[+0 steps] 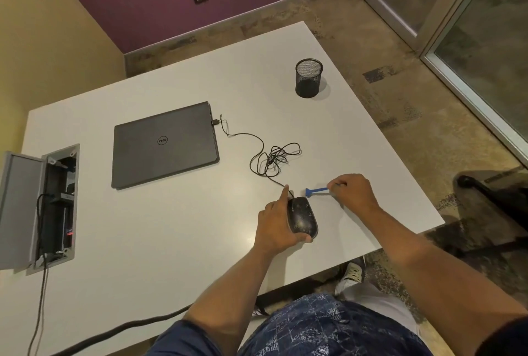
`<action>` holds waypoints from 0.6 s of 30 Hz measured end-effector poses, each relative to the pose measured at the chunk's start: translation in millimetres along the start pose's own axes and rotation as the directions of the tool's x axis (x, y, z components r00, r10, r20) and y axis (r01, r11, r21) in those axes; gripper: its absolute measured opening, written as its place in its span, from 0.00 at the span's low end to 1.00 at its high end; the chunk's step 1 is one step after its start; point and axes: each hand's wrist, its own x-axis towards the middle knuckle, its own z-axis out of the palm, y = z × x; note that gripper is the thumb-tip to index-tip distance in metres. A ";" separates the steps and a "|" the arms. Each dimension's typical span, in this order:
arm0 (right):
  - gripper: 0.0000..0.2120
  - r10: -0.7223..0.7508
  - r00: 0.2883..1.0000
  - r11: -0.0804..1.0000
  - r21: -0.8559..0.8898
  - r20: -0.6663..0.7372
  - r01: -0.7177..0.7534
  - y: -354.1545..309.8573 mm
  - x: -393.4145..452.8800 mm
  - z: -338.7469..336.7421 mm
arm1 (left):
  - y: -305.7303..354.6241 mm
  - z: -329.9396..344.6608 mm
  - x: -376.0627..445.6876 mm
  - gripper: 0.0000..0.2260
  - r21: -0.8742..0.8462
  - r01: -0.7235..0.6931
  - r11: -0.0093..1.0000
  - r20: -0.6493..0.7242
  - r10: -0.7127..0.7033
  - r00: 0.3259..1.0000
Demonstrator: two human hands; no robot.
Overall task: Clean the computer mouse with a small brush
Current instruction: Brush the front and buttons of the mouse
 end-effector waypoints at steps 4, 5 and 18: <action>0.06 -0.001 0.997 0.999 -0.035 0.079 0.003 0.2 0.2 -0.1 | 0.8 -1.3 1.0 0.63 0.008 -0.001 1.000 0.010 0.001 1.000; 0.06 0.012 0.999 0.999 -0.048 0.032 -0.011 1.8 1.0 -1.7 | 1.1 -1.7 1.4 0.63 0.009 -0.001 1.000 0.013 0.001 1.000; 0.05 0.072 0.993 0.979 0.185 0.096 -0.089 25.5 -18.8 -11.6 | -1.7 -0.5 4.3 0.64 0.017 -0.004 1.000 0.036 0.003 0.999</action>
